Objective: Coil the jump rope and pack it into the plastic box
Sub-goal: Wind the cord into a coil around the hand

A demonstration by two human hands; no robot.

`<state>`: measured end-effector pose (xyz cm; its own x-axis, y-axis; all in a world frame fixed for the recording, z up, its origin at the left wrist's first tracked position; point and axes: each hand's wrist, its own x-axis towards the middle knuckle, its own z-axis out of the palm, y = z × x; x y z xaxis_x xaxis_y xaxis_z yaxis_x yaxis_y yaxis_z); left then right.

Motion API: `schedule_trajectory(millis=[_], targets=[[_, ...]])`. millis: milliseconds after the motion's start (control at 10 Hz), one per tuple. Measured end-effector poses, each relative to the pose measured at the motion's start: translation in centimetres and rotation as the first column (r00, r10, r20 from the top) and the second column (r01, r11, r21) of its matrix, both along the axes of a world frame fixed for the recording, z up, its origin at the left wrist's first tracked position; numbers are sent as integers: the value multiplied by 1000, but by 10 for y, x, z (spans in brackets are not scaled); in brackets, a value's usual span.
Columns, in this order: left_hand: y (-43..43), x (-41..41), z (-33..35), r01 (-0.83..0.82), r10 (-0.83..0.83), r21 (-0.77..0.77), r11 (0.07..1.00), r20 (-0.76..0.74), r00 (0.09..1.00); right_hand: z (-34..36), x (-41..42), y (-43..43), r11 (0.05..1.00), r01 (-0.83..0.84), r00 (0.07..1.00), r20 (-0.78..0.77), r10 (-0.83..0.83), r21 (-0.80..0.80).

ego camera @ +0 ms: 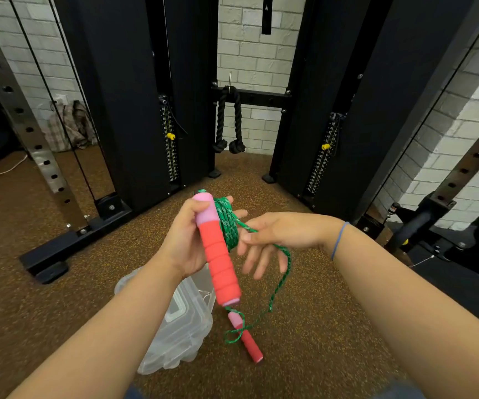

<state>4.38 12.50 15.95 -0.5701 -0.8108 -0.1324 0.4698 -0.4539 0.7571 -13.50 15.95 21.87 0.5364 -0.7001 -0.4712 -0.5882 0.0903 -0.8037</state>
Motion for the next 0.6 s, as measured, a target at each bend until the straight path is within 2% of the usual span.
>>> schedule_trajectory(millis=[200, 300, 500, 600], targets=[[5, 4, 4, 41, -35, 20, 999, -246, 969, -16, 6, 5, 984, -101, 994, -14, 105, 148], [7, 5, 6, 41, -33, 21, 999, -302, 953, -26, 8, 5, 972, -133, 990, -18, 139, 194], [13, 7, 9, 56, -59, -21, 998, -338, 939, -46, 9, 5, 956, -184, 983, 29, 183, 229], [12, 9, 14, -10, 6, -15, 1000, -255, 967, -53, 9, 4, 949, -213, 977, 70, 203, 232]])
